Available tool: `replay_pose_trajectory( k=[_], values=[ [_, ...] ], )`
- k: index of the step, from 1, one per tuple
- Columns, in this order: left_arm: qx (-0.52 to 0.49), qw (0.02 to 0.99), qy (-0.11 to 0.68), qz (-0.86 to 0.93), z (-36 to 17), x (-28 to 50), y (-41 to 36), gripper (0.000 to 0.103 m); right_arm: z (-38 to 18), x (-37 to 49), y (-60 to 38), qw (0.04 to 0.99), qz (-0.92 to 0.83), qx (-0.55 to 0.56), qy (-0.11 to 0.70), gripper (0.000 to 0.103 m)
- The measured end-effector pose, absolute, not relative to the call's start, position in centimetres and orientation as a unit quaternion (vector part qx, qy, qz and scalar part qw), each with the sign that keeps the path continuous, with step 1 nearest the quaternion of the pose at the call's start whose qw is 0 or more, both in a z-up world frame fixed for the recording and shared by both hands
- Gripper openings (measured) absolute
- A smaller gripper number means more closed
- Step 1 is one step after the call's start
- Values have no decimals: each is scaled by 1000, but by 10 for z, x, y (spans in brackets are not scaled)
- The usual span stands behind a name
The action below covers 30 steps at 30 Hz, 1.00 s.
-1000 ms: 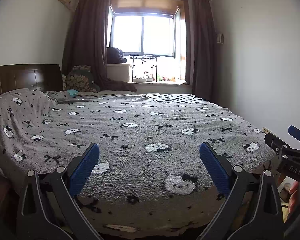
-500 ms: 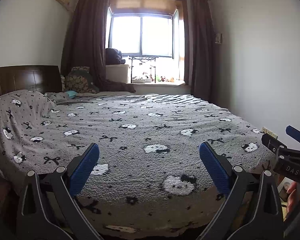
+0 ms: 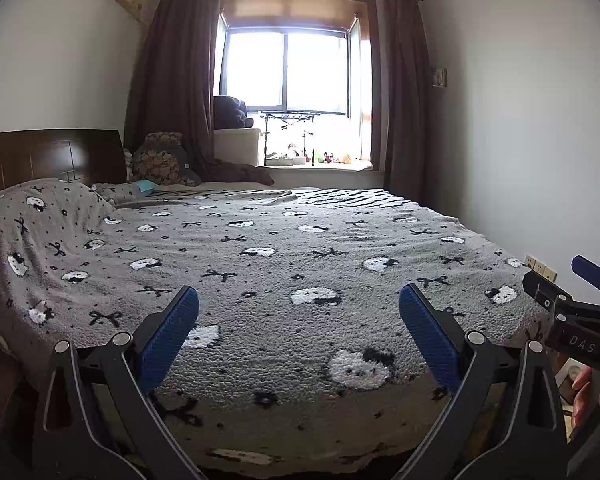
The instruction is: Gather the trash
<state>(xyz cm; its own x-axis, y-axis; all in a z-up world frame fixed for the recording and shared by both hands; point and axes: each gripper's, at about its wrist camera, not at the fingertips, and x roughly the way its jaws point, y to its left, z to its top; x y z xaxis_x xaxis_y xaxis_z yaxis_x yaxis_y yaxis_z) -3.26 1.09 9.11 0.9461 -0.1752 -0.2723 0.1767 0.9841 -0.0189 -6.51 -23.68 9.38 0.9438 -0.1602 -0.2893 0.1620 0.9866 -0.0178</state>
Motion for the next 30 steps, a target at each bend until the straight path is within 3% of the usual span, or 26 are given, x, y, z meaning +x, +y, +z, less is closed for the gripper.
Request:
replay_pose_trajectory(
  k=[30],
  values=[
    [1,987,150,-64,81,-29,10,95,89,-63,-235,985,-78,5,156,100]
  ],
)
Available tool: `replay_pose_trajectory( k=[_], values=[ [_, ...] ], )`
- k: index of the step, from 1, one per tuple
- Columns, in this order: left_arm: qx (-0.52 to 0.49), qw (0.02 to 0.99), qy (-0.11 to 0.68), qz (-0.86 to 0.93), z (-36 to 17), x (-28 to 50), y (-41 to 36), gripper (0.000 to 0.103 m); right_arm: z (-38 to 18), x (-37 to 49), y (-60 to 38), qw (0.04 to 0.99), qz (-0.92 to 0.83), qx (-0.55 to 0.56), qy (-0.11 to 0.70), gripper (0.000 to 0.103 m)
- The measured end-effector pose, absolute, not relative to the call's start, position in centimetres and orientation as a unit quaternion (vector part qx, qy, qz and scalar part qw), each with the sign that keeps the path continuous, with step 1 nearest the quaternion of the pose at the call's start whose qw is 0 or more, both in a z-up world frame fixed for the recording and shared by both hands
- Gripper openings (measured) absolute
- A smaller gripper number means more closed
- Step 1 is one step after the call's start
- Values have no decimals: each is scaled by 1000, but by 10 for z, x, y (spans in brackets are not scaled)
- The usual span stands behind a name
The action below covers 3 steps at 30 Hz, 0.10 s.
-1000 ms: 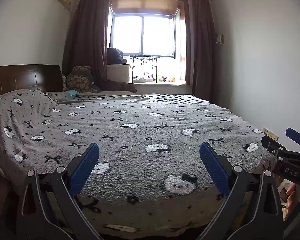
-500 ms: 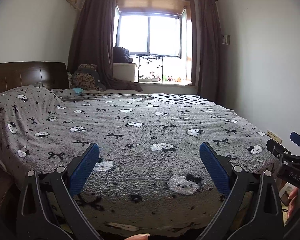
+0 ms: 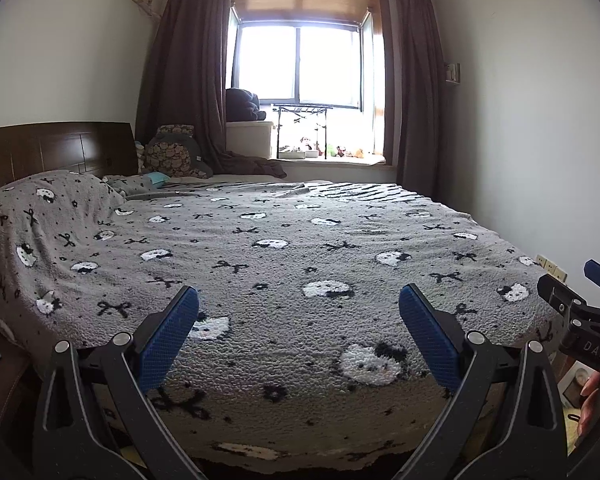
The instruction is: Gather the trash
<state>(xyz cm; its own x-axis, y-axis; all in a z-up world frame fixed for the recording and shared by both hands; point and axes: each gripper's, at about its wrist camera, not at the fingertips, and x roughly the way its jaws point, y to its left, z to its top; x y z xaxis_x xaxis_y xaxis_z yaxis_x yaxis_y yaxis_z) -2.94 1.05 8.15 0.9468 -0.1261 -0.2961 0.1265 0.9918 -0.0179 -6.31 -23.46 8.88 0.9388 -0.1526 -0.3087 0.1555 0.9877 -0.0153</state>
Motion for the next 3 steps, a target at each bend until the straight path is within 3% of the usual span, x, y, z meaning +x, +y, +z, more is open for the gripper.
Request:
replay_pose_trajectory(
  k=[3],
  values=[
    [-1,986,153,-63,81,-29,10,95,89,-64,-235,984,-78,5,157,100]
  ],
)
